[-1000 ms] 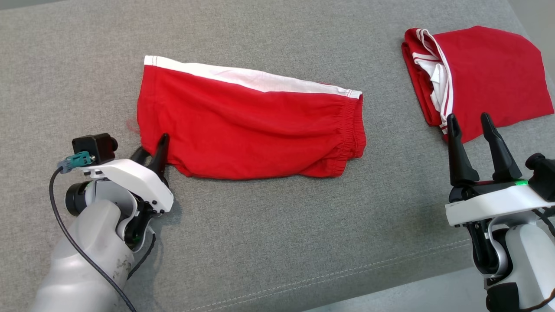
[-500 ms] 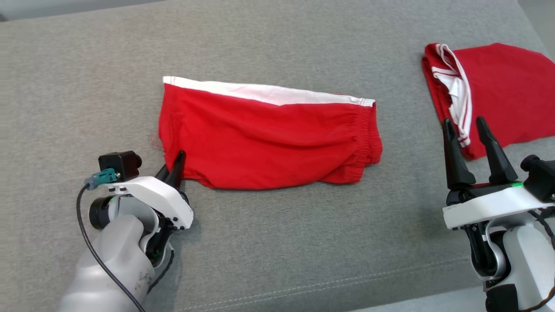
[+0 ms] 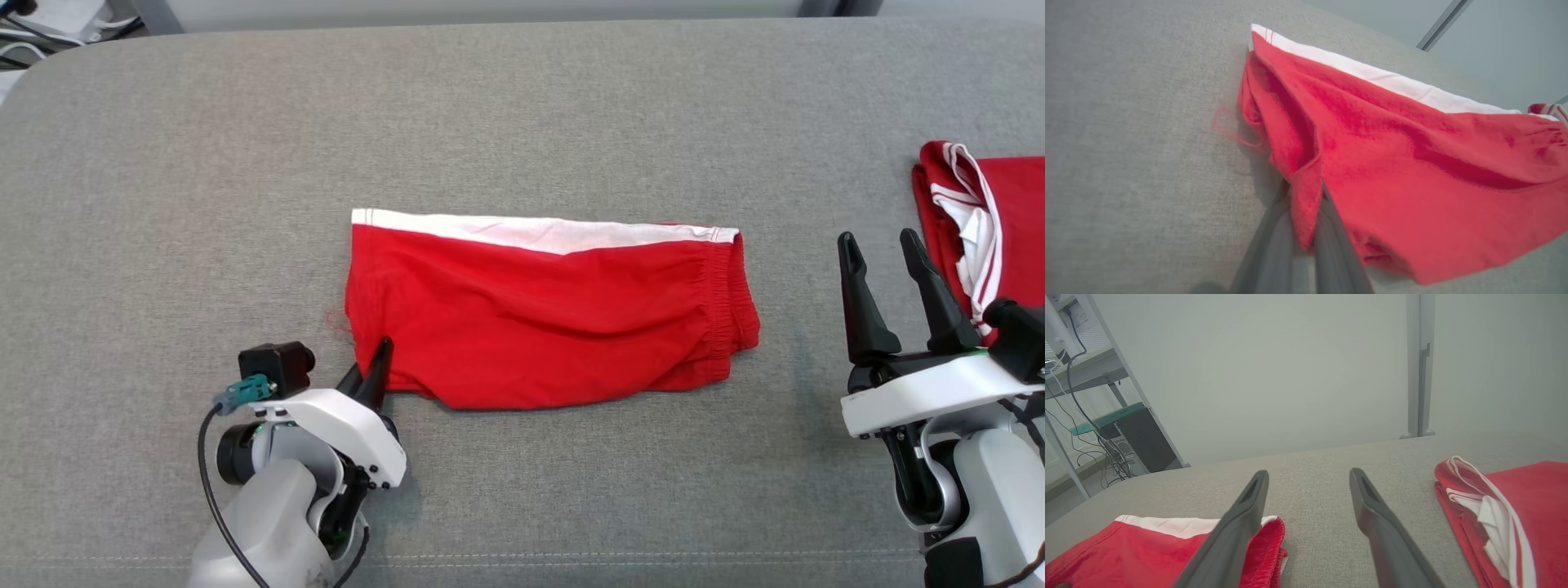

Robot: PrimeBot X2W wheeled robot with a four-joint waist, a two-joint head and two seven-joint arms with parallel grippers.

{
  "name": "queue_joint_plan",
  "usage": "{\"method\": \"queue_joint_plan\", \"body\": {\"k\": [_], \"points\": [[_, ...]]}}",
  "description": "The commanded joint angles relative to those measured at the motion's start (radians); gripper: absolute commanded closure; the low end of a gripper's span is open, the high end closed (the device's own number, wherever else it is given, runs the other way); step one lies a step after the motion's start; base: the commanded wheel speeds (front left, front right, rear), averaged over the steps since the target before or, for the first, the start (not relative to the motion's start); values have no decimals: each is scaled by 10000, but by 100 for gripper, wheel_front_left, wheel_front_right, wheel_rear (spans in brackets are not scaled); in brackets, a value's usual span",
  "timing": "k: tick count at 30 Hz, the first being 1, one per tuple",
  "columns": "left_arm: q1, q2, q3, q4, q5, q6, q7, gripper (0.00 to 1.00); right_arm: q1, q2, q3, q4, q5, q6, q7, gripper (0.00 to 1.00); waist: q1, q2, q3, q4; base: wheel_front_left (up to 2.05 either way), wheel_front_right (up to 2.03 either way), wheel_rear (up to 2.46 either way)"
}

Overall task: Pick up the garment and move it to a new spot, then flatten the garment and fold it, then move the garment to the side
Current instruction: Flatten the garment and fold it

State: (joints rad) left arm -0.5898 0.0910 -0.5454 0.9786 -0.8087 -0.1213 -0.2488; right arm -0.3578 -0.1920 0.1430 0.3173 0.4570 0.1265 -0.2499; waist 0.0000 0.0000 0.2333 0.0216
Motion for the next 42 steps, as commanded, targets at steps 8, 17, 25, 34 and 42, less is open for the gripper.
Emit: {"method": "queue_joint_plan", "body": {"k": [8,17,25,34,42], "points": [[208,171,744,-376,992,421,-129,0,102,-118,278,59,51,42,-118,0,0,0,-284,281,0,0,0],[1338,583,2092,-2601,2949,1249,-129,0,332,21,-49,136,-293,42,-118,0,0,0,-625,404,0,0,0],[2637,521,3556,-4804,4488,1536,-129,0,638,281,-231,329,-644,42,-118,0,0,0,-1043,524,0,0,0],[3871,322,4877,-6493,5780,1536,-129,0,938,504,-447,539,-1121,42,-118,0,0,0,-1411,588,0,0,0],[4701,69,5464,-7007,6439,1278,-129,0,1243,712,-778,567,-1618,42,-118,0,0,0,-1889,525,0,0,0]]}}
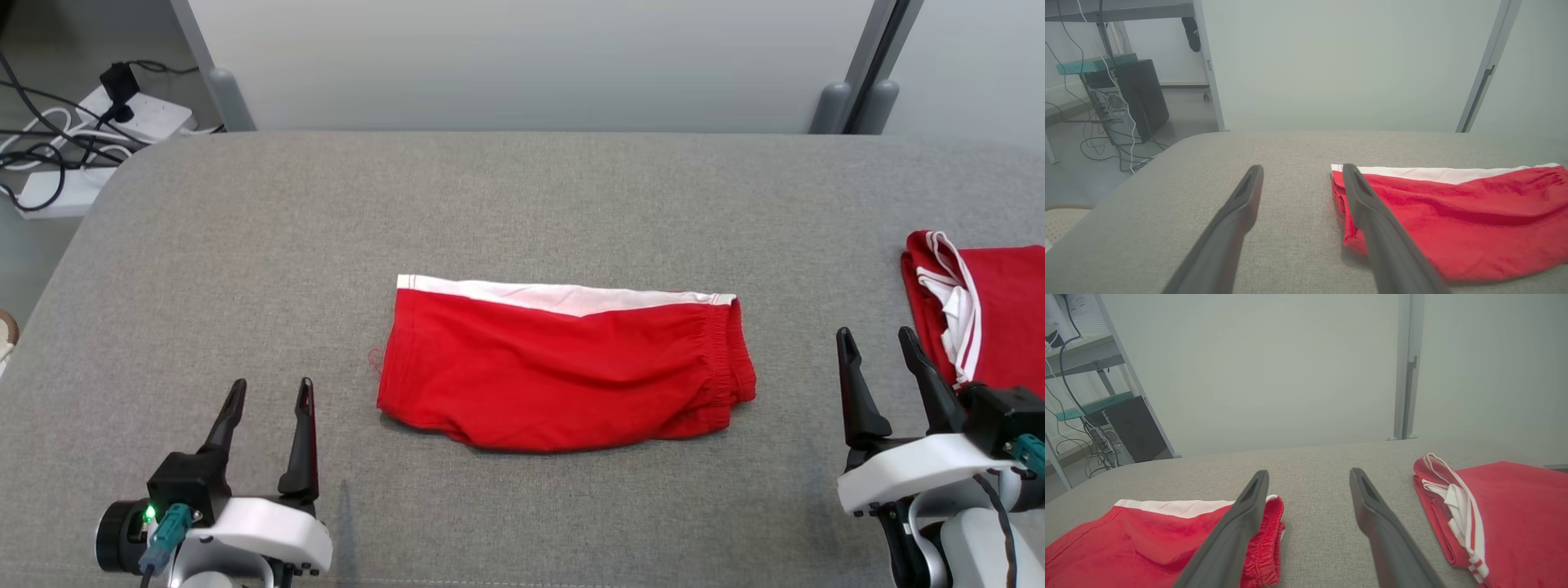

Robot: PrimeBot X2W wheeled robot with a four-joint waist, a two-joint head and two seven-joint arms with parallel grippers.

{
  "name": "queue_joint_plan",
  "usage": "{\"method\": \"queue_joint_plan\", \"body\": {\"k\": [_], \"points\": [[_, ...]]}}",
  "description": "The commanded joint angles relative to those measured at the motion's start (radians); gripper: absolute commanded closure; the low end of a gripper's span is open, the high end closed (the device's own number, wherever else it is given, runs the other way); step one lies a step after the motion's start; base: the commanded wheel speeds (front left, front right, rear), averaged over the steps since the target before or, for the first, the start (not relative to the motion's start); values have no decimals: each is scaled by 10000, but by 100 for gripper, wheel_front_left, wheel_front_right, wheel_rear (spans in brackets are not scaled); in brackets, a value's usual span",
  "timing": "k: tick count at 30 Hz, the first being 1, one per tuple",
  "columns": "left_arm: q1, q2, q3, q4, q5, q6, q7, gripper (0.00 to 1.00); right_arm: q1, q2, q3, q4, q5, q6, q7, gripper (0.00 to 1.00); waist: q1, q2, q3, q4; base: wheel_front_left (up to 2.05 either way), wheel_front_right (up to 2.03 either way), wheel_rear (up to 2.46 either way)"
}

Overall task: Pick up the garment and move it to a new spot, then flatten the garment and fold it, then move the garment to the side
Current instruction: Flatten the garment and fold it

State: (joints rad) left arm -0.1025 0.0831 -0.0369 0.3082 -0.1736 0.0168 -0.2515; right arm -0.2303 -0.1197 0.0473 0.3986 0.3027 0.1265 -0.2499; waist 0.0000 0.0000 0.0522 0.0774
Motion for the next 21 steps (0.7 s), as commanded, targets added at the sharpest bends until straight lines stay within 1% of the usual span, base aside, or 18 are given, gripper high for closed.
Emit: {"method": "queue_joint_plan", "body": {"k": [1,5,14,17,21], "points": [[-103,115,432,-326,138,-134,-103,0,0,6,141,-261,-133,42,-118,0,0,0,-122,-51,0,0,0],[88,9,591,-338,342,-256,-103,0,151,89,56,-261,-349,42,-118,0,0,0,-348,-141,0,0,0],[292,-167,703,-501,704,-314,-103,0,261,166,72,-299,-489,42,-118,0,0,0,-375,-255,0,0,0],[291,-209,714,-544,763,-343,-103,0,218,206,161,-305,-495,42,-118,0,0,0,-262,-206,0,0,0],[189,-249,687,-540,819,-412,-103,0,-61,242,456,-200,-524,42,-118,0,0,0,-58,24,0,0,0]]}}
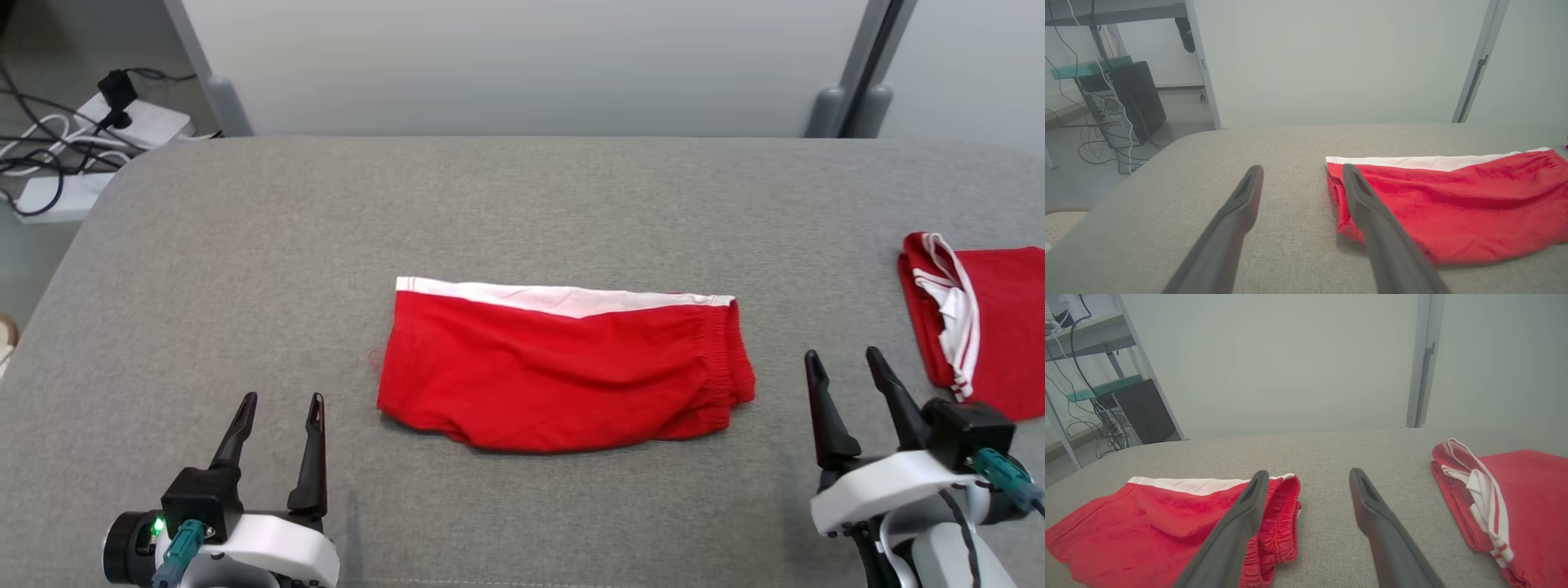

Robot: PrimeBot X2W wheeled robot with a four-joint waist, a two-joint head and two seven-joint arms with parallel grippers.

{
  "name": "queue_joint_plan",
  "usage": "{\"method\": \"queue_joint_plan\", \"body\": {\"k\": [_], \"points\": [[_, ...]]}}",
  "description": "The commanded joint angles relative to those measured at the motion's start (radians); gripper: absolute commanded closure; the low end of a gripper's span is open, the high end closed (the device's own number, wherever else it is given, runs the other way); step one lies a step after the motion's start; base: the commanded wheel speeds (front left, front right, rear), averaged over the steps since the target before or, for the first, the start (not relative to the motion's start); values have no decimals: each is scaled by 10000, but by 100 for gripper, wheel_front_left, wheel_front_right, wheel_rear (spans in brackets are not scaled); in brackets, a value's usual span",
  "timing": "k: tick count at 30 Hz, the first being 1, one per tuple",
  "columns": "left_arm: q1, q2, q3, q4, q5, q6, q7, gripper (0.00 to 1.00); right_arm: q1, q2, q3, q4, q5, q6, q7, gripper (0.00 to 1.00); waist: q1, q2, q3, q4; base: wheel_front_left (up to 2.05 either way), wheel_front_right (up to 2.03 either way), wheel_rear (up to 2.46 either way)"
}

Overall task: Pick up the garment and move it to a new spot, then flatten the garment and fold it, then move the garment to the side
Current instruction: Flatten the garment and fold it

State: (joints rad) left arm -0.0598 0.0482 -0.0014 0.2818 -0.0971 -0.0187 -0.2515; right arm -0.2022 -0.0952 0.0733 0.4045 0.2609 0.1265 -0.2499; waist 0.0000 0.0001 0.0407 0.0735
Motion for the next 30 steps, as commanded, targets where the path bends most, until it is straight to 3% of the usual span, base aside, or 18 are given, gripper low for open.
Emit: {"method": "queue_joint_plan", "body": {"k": [1,10,15,21,30], "points": [[-272,91,316,-263,63,-78,-103,0,-440,10,272,-168,-110,42,-118,0,0,-1,111,153,0,0,0],[-534,37,241,-56,-175,-195,-103,0,-1688,134,481,1696,-121,42,-118,0,0,-1,642,1228,0,0,0],[-645,25,170,-29,-240,-229,-103,0,-2194,216,-212,2960,-242,42,-118,0,0,-1,994,1794,0,0,0],[-709,22,121,-33,-474,-145,-103,0,-2280,348,-835,3625,-369,42,-118,0,0,-1,1243,1814,0,0,0],[-969,21,-19,123,-660,-123,-103,0,-2654,431,-877,4649,335,42,-97,0,0,-1,1428,1657,0,0,0]]}}
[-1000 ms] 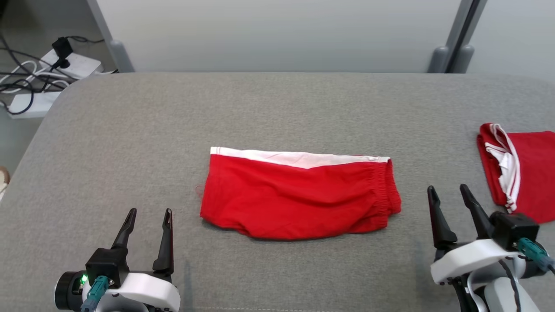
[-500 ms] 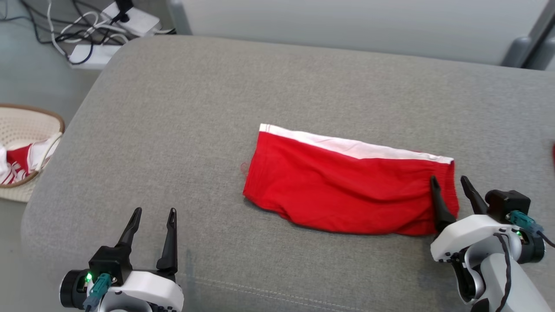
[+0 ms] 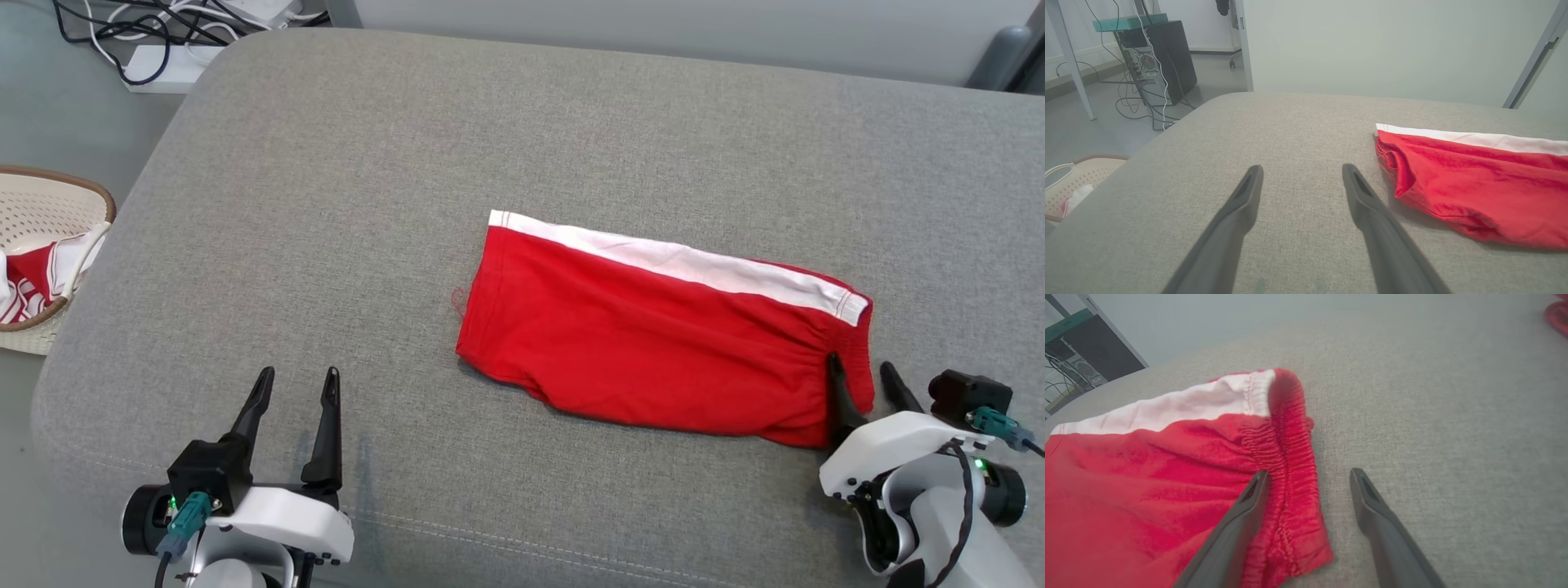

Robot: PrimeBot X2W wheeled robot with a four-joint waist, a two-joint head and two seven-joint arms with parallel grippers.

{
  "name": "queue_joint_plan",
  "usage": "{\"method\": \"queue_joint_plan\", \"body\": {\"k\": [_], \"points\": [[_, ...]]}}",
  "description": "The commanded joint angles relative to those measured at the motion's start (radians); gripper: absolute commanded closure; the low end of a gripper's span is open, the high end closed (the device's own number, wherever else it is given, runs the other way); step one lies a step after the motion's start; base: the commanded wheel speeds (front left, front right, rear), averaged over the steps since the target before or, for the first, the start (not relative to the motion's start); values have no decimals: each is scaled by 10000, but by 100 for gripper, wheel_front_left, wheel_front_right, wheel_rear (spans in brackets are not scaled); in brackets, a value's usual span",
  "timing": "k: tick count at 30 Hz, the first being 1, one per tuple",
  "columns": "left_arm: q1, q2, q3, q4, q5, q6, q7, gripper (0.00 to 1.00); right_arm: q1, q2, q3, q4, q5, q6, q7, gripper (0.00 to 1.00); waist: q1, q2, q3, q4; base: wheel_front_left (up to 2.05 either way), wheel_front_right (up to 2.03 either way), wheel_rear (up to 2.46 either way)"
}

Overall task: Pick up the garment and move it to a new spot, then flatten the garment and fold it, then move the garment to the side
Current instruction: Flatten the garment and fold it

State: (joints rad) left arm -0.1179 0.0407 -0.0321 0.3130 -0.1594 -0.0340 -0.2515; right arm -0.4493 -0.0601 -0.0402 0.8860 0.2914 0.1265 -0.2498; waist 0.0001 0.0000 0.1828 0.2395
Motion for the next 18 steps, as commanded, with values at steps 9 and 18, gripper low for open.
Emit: {"method": "queue_joint_plan", "body": {"k": [9,18], "points": [[-497,96,183,-179,-173,37,-103,0,-552,96,1666,406,2222,42,251,0,-1,0,201,180,0,0,0],[-481,95,142,-106,-144,29,-103,0,-687,97,2652,718,3233,42,845,0,-1,0,210,287,0,0,0]]}}
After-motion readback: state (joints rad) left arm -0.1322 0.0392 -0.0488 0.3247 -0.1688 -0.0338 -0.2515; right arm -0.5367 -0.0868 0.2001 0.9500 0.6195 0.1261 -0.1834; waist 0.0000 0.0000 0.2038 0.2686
